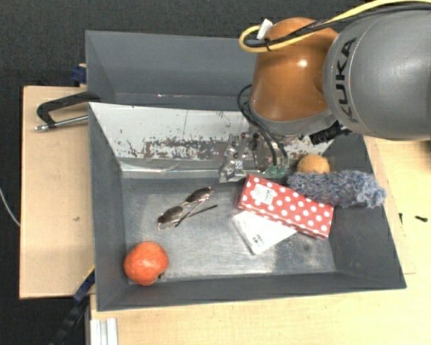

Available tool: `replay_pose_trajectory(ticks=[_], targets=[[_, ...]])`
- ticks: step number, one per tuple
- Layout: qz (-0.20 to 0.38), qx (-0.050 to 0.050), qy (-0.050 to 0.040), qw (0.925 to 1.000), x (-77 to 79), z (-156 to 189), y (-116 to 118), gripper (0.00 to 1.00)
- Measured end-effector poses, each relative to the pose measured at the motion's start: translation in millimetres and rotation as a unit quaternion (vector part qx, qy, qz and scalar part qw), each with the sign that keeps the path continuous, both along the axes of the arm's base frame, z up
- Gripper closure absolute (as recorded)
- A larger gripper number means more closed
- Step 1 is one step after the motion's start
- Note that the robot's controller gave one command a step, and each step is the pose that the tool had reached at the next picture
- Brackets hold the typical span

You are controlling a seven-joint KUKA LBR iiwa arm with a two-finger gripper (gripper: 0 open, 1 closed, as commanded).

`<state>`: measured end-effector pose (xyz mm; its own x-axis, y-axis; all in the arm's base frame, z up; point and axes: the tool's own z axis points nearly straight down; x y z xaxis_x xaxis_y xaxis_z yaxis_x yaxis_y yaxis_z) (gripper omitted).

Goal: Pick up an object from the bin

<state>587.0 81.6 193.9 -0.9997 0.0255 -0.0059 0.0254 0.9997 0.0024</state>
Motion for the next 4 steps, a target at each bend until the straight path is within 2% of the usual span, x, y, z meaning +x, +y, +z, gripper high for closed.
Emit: replay_pose_trajectory(ticks=[1,2,3,4], targets=[[0.000,0.000,0.0000,1.0000,0.0,0,0,1.00],[0.001,0.000,0.0016,1.0000,-2.7,-32,-4,1.00],[0.006,-0.001,0.0032,1.0000,2.5,-36,-3,1.00],[0.003,0.000,-0.0004,1.0000,13.5,-7,1,1.00]])
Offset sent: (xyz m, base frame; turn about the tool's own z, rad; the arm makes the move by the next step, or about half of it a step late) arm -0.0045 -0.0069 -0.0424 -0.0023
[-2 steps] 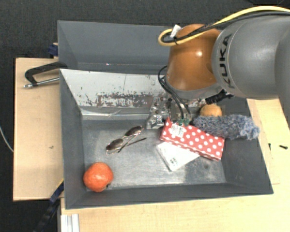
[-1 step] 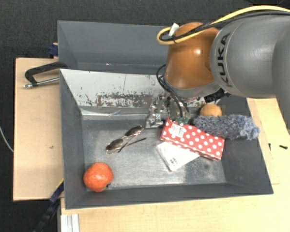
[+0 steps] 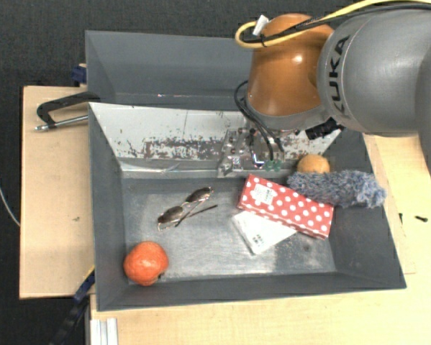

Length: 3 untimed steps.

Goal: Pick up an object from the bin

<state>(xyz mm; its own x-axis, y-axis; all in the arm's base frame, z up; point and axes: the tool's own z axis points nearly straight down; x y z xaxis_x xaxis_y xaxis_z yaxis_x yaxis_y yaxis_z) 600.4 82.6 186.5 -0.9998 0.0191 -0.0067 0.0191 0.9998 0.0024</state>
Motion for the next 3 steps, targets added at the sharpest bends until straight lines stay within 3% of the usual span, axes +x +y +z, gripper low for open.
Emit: replay_pose_trajectory(ticks=[1,2,3], targets=[[-0.007,0.000,0.0017,1.0000,-1.8,-2,1,1.00],[0.001,-0.001,0.0033,1.0000,-11.6,-96,-3,0.00],[0.001,0.000,0.0026,1.0000,-11.1,-96,-3,0.00]])
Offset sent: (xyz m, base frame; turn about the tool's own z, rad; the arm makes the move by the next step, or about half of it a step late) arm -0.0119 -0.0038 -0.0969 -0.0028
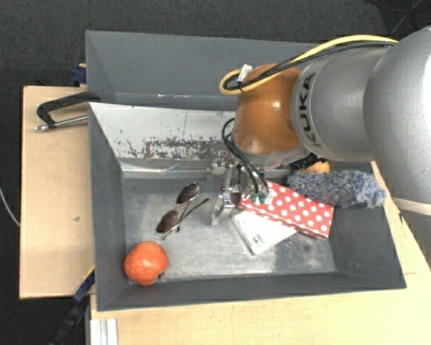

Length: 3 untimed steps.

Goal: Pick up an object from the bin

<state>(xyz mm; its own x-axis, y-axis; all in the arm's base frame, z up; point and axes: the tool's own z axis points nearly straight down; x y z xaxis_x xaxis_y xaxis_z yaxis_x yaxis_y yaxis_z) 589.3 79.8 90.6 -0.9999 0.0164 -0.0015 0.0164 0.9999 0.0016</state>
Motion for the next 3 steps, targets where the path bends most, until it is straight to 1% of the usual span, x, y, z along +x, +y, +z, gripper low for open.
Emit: replay_pose_trajectory(ticks=[1,2,3], targets=[[0.027,-0.001,-0.0002,0.9996,-7.2,-11,37,0.00],[0.145,0.001,-0.0061,0.9894,9.8,-15,63,1.00],[0.145,0.002,-0.0061,0.9894,9.8,-15,63,1.00]])
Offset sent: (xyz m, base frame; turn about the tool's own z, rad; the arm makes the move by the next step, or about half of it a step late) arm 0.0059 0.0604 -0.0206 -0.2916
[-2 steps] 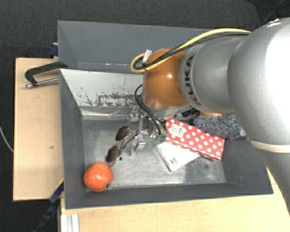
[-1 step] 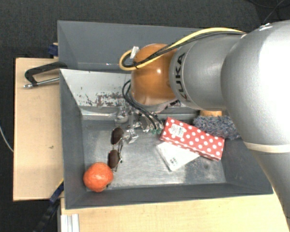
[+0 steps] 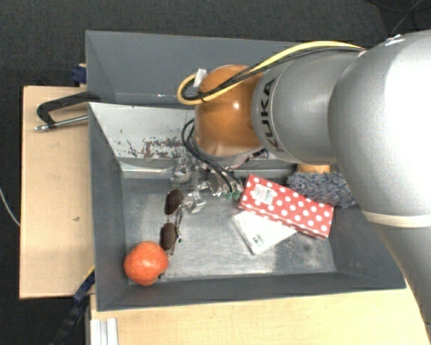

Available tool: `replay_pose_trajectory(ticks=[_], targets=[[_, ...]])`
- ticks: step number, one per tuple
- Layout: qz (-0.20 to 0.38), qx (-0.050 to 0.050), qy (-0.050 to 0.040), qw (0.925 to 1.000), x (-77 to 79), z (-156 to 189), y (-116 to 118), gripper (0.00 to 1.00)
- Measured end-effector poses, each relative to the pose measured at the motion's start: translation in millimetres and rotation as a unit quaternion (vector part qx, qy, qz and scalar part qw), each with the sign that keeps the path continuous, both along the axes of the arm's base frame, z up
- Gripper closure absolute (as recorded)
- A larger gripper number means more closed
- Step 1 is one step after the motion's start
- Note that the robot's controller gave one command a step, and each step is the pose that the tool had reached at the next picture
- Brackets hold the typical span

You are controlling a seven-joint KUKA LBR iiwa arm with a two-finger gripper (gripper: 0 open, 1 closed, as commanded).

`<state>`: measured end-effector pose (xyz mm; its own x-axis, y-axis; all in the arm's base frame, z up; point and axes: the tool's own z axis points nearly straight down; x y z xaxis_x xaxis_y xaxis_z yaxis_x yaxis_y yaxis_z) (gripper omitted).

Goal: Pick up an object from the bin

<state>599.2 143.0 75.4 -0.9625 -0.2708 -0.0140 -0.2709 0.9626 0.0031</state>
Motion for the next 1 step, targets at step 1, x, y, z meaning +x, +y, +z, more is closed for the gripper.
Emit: replay_pose_trajectory(ticks=[1], targets=[[0.021,-0.002,0.0014,0.9998,1.5,156.4,-7.1,1.00]])
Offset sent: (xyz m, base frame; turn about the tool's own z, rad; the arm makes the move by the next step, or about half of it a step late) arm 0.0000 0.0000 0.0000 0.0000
